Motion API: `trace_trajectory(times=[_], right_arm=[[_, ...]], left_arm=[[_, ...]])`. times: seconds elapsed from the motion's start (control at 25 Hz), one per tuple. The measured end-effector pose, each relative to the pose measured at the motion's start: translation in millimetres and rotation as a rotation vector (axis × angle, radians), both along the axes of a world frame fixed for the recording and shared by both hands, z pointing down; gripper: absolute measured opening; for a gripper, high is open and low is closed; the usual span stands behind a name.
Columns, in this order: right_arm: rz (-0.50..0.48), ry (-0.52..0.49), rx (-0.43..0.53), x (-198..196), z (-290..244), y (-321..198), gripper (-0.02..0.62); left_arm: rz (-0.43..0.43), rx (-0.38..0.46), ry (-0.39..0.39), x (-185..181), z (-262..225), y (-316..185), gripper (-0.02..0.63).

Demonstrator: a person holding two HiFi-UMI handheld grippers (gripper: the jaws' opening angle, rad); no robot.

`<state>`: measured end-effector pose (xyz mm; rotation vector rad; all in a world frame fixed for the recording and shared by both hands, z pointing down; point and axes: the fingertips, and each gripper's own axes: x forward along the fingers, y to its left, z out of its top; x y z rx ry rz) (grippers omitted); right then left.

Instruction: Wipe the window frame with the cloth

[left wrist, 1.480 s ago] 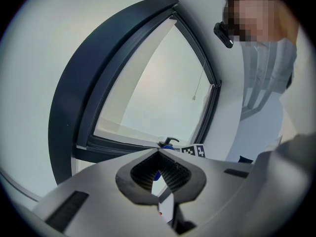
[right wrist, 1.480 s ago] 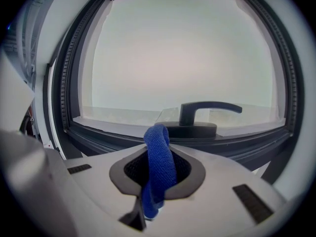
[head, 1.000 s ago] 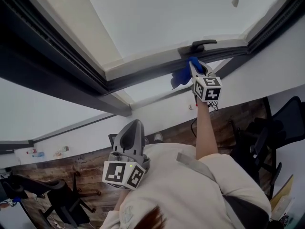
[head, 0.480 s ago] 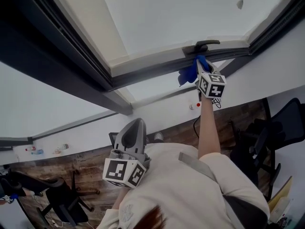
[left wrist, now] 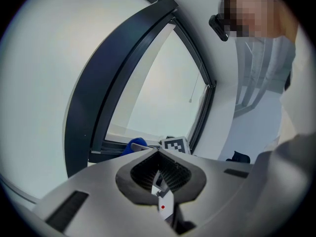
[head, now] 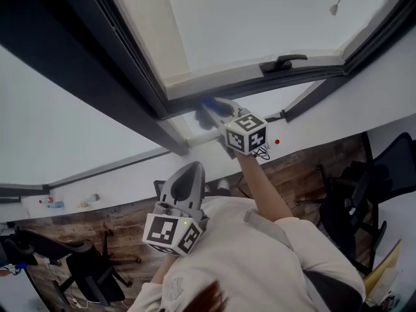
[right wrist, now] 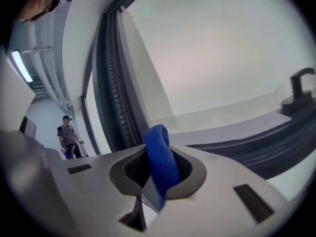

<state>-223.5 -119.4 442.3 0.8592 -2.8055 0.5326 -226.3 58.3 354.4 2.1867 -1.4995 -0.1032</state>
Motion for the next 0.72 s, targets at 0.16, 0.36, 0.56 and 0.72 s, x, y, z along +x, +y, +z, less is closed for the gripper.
trace_trajectory(times=[0.16, 0.36, 0.56, 0.72], right_arm=[[-0.097, 0.028, 0.041, -53.9, -7.0, 22.7, 0.049], [-0.144, 0.097, 0.044, -82.3, 7.6, 33.5, 0.049], [-0.14, 0.202, 0.052, -93.7, 29.4, 29.9, 0.049], [-0.12, 0.221, 0.072, -96.9, 33.4, 24.6, 0.049]], left_arm=[[-0.05, -0.007, 0.0, -22.9, 0.7, 9.9, 0.005], [-0.116, -0.002, -0.002, -49.3, 0.2, 20.2, 0.005], [-0.172, 0.013, -0.007, -76.3, -2.2, 30.4, 0.006], [-0.195, 0.016, -0.007, -94.3, -1.5, 40.4, 0.005]])
